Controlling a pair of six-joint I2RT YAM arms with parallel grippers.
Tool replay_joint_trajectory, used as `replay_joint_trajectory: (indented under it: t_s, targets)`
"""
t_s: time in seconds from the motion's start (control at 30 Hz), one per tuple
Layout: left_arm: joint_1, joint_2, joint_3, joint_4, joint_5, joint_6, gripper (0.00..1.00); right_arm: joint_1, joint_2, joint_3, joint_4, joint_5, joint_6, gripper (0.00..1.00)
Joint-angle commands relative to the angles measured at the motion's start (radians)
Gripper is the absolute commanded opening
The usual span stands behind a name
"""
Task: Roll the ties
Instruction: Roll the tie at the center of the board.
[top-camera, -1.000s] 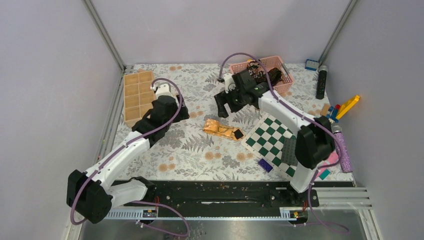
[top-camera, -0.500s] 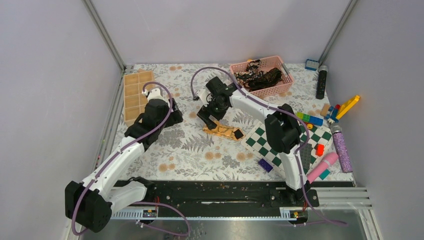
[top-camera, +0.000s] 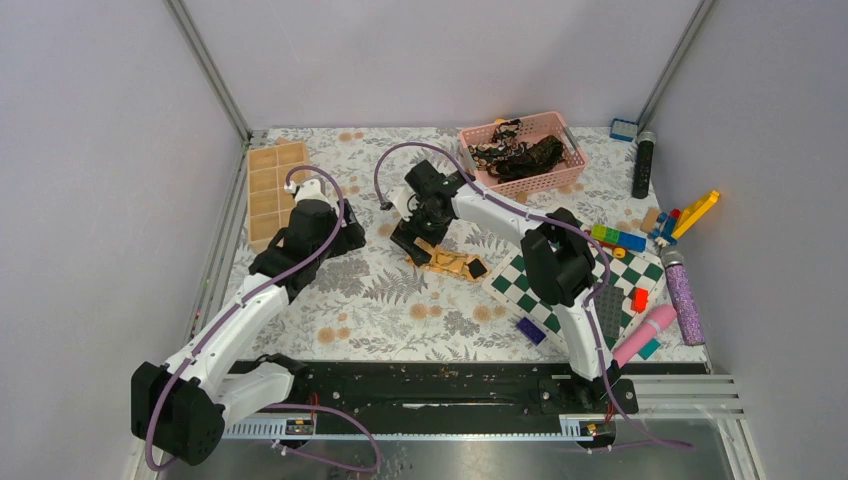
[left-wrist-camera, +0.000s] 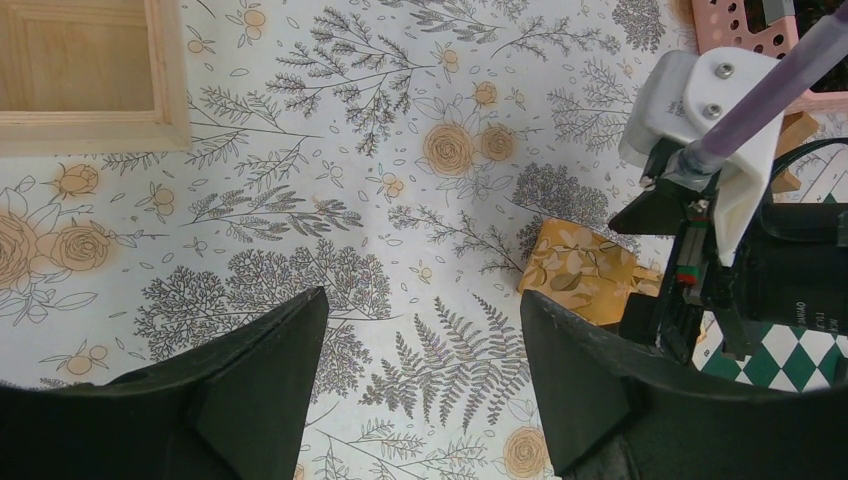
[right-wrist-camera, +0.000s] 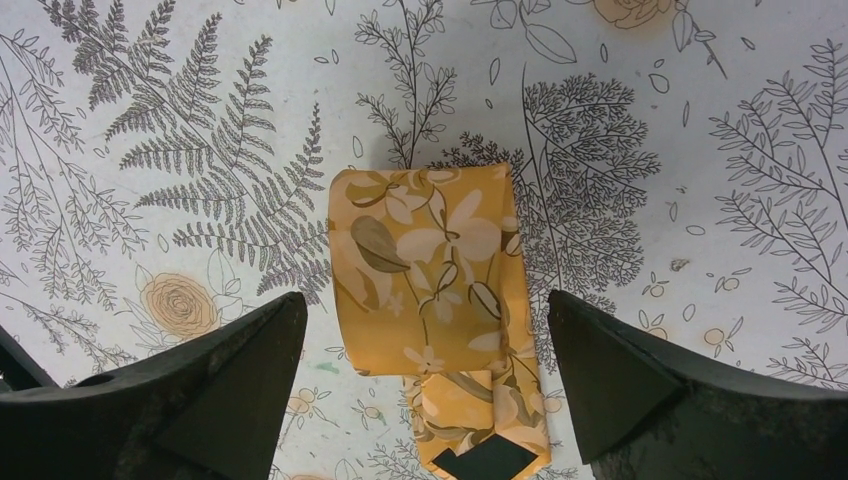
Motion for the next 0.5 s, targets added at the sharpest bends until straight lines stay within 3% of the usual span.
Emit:
replay_joint_trajectory:
  t_s: [0.0,0.47]
  targets:
    - [0.008,-0.020,-0.010,0.031,0.021,-0.010,0.73,0.026,0.023,0.023,-0.017,0.034,-0.028,0.98]
    - [0.018,-0.015,-0.015,0.038,0.033,-0.014,0.73,0.052,0.069,0.036,-0.053,0.087,-0.012,0.98]
